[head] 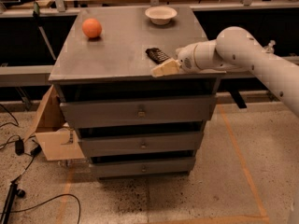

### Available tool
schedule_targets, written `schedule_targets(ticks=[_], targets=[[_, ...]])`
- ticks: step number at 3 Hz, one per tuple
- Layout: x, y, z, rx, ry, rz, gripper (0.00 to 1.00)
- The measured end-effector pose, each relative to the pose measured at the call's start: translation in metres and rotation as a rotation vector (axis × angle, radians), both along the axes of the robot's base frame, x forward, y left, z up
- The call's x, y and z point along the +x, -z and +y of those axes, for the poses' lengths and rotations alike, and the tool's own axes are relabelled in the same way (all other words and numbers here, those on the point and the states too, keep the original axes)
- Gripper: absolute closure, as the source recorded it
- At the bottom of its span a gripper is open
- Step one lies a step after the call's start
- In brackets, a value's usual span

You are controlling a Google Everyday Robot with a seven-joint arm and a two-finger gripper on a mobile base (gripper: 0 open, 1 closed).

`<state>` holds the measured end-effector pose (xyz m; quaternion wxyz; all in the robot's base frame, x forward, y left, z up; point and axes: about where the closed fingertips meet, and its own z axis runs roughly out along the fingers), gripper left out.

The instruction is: Move rxbar chocolate near orange

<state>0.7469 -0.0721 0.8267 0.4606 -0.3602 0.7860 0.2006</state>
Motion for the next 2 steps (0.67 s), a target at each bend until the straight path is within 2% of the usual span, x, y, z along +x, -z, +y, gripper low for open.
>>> schedule_targets(ticks=[2], targets=[[0.0000,-0.0003,0.0000,0.000,0.000,0.000,1.00]])
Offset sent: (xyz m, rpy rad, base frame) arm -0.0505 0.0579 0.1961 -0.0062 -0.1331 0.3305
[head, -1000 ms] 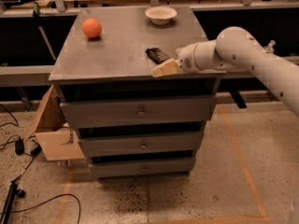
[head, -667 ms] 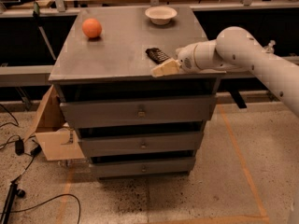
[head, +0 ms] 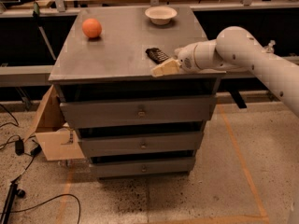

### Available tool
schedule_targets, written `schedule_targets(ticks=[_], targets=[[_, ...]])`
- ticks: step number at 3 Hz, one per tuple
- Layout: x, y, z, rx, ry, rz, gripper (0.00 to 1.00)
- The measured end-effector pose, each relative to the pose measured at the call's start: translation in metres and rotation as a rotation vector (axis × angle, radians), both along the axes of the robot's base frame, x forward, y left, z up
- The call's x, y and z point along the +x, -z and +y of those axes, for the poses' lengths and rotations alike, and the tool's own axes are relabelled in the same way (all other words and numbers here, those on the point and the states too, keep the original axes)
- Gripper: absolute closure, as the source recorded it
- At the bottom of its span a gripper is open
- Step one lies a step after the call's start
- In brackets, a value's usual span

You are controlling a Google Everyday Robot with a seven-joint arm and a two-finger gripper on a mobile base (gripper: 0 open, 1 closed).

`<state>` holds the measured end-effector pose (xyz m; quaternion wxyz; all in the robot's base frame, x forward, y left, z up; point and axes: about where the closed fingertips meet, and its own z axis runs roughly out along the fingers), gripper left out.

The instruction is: Move rxbar chocolate near orange

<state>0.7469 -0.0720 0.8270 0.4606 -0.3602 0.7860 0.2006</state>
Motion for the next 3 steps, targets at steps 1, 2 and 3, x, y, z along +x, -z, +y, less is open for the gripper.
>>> schedule_targets(ticks=[1,2,3], targets=[[0.0000,-0.0004,0.0001,0.000,0.000,0.000,0.85],[0.0000,-0.0011,0.0002,0.000,0.000,0.000,0.62],[0.0000,-0.0014,0.0002,0.000,0.000,0.000,0.38]])
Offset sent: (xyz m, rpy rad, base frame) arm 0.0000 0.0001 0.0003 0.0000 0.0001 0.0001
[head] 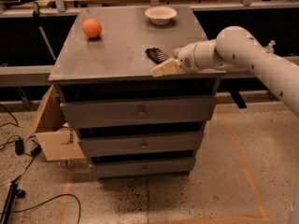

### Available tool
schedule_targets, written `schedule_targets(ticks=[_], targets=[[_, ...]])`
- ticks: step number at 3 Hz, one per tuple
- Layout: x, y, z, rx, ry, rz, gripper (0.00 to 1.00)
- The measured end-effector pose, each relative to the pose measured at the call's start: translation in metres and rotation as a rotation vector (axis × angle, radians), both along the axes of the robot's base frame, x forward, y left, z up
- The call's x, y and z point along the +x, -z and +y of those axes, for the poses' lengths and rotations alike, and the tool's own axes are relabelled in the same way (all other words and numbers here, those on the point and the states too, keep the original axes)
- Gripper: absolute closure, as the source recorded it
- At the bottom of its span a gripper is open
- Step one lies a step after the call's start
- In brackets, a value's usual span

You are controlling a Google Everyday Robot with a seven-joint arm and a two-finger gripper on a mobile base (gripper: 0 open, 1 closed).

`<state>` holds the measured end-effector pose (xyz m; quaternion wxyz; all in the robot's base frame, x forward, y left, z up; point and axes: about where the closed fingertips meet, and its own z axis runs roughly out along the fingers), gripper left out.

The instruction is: Move rxbar chocolate near orange

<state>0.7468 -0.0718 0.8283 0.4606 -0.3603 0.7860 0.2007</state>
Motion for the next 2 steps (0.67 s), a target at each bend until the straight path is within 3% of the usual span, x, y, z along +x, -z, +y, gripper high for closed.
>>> schedule_targets(ticks=[1,2], targets=[[0.0000,-0.0002,0.0000,0.000,0.000,0.000,0.15],[0.0000,-0.0003,0.0000,0.000,0.000,0.000,0.01]])
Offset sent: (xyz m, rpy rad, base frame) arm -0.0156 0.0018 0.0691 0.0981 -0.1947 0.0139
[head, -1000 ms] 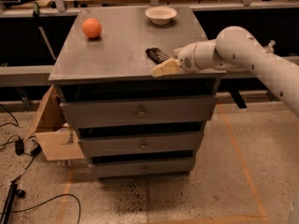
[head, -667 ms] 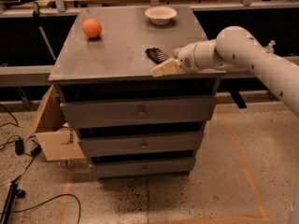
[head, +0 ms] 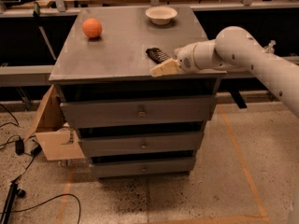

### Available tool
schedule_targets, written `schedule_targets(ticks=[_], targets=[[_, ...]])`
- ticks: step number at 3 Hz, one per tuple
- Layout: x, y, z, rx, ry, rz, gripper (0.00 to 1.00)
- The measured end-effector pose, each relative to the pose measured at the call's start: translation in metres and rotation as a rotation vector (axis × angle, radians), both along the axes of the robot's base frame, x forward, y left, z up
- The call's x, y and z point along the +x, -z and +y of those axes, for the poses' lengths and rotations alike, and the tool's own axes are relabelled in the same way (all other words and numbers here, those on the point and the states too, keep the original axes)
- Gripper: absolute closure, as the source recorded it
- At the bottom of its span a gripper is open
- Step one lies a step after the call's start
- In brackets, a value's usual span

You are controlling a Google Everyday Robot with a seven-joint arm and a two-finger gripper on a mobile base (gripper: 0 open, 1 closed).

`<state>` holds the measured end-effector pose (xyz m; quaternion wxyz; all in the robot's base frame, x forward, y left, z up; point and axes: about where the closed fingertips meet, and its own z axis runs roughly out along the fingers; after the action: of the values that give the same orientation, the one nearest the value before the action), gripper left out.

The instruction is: Move rxbar chocolate near orange

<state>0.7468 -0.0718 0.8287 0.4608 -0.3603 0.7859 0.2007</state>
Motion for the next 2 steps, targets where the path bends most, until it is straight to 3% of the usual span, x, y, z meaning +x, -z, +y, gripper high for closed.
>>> schedule_targets(ticks=[1,2], targets=[[0.000,0.000,0.000,0.000,0.000,0.000,0.22],[-0.008,-0.033,0.006,0.034,-0.031,-0.085,0.21]])
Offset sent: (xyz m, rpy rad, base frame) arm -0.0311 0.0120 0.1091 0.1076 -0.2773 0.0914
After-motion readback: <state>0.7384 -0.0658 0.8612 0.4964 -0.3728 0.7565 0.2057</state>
